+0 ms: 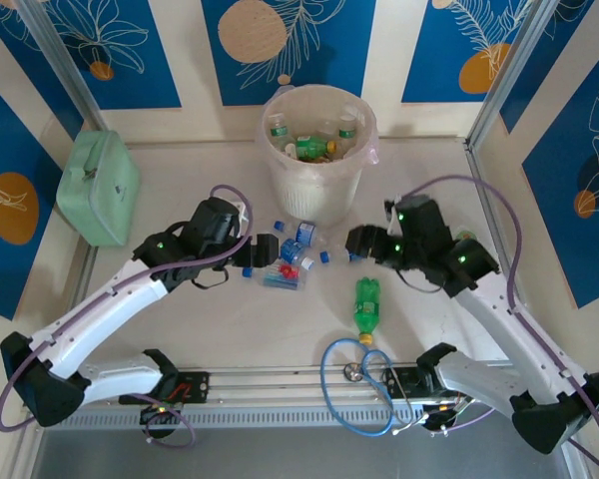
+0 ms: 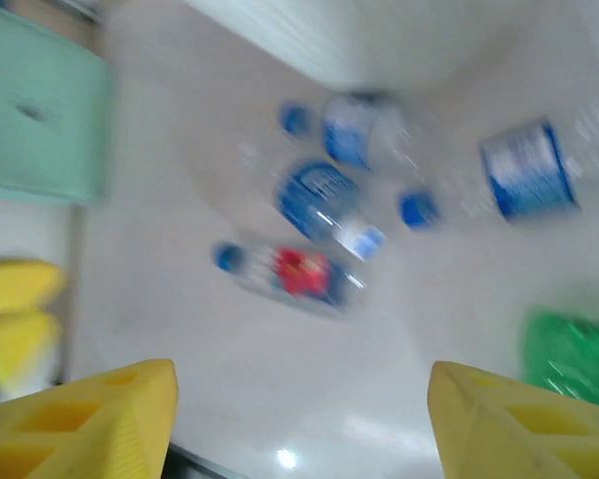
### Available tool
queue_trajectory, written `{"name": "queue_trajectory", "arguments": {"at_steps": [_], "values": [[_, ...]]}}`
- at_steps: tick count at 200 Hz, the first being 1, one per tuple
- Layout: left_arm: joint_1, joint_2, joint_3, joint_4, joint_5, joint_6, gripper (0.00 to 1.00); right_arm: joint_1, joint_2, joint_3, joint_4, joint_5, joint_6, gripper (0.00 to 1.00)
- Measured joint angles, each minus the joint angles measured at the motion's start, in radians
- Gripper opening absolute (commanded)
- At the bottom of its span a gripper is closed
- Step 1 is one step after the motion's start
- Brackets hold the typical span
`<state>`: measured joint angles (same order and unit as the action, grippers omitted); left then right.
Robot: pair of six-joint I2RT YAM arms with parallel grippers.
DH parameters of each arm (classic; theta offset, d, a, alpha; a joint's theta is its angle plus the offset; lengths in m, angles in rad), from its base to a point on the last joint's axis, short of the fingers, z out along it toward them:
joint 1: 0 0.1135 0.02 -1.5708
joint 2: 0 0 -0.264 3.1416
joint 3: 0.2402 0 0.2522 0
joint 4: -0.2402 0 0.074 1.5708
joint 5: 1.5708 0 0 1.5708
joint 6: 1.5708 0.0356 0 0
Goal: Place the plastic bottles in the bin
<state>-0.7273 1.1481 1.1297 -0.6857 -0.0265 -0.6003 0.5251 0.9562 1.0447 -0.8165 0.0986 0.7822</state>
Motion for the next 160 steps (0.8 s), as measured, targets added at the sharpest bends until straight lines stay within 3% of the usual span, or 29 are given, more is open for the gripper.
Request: {"name": "queue_trajectory", "arguments": {"at_steps": [56,101,160], "values": [[0.000,0.013,0.000,0.006,0.000,0.003,0.92,0.012,0.069,-0.206,-0.083,0.025,0.116,0.76],[0.000,0.013,-0.005,0.006,0.000,0.003,0.92,0.007,0.152,-0.251,-0.078,0.020,0.139,0.80],[0.001,0.014,-0.035,0.016,0.009,0.000,0.91,-0.030,0.212,-0.275,-0.055,-0.021,0.139,0.78]]}}
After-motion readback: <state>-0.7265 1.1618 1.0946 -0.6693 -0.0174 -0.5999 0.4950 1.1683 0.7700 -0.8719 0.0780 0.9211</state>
